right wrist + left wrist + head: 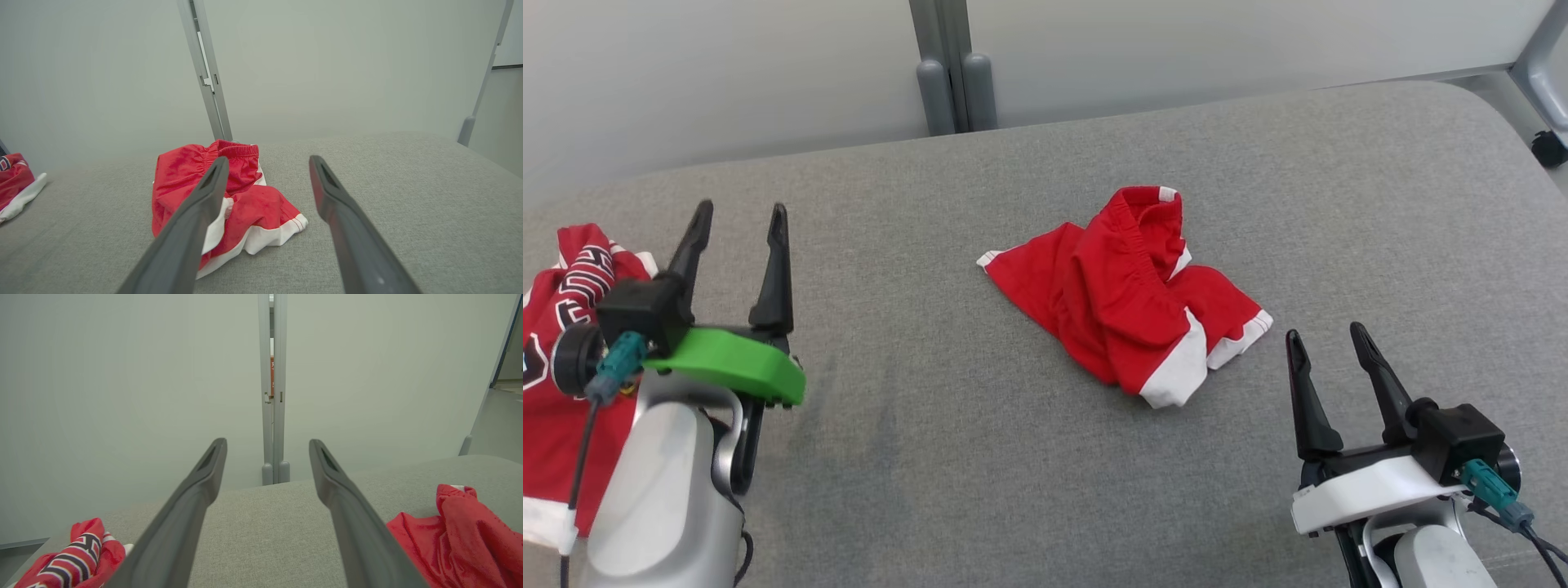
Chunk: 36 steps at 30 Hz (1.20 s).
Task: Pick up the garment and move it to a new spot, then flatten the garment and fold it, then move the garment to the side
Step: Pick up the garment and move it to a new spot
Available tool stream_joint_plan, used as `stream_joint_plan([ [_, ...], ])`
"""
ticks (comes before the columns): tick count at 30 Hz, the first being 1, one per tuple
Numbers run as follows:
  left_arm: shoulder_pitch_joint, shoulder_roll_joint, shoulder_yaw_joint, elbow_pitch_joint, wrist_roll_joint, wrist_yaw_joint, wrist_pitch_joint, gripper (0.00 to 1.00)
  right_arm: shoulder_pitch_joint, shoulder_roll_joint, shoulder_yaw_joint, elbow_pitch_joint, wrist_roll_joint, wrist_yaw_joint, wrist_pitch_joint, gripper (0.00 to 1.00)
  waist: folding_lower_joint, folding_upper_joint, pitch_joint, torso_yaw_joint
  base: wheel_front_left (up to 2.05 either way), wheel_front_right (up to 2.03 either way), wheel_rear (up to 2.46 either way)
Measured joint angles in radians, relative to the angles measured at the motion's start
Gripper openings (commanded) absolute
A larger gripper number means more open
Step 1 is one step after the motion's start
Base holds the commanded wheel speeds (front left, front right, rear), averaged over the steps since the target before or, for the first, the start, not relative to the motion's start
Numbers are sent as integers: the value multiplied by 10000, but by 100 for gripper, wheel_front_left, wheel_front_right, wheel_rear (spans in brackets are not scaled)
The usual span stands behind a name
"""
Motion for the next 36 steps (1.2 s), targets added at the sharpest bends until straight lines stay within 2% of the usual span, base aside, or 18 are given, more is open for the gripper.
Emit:
stream_joint_plan([
  [10,1819,-261,230,-466,107,21,0,100,239,29,-54,268,59,2,-2,100,0,0,-463,-14,0,0,0],
  [19,3482,-535,637,-1453,134,15,0,100,424,-88,-136,466,61,2,-2,100,0,0,-761,124,0,0,0],
  [27,4107,-744,1298,-1881,132,46,0,100,547,-130,-96,548,61,2,-2,100,0,0,-909,281,0,0,0],
  [36,4313,-771,1547,-1946,201,-31,0,100,565,-203,-42,575,86,2,-2,100,0,0,-890,366,0,0,0],
])
